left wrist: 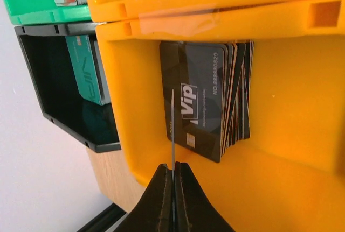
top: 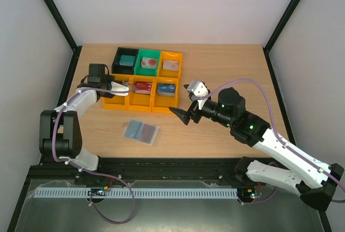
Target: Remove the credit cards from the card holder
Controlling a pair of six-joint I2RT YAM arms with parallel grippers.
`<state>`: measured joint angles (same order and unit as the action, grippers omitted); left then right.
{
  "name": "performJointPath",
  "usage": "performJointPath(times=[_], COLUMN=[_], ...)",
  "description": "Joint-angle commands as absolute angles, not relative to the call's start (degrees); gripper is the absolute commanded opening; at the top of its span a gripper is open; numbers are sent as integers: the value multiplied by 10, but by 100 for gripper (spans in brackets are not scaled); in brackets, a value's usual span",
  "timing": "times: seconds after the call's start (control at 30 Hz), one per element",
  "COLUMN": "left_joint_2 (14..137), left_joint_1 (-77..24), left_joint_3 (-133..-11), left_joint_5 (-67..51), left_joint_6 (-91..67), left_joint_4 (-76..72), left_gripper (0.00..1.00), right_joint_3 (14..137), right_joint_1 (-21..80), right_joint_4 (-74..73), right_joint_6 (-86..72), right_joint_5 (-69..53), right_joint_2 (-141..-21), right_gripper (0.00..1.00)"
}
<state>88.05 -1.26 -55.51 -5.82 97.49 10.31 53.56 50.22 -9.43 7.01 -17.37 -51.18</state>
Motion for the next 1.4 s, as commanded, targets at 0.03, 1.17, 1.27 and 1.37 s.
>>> performJointPath(times=[0.03,1.17,1.27,1.37], left_joint_2=[911,947,933,948], left_joint_1=[-12,-14,-21,-21], left_joint_3=[-550,-621,-674,-797], left_joint_5=[-89,-100,-109,-107], left_joint_6=[982,916,820,632], left_joint_4=[48,99,170,316], left_gripper=[2,73,80,88], right_joint_3=[557,571,574,578], right_joint_1=[500,499,499,498], right_joint_4=[-99,-121,-117,-113], right_joint_6=[119,154,146,126], right_joint_5=[-169,-210,-217,-223], right_joint_2=[-525,-533,-527,-522], right_gripper=[99,99,99,99])
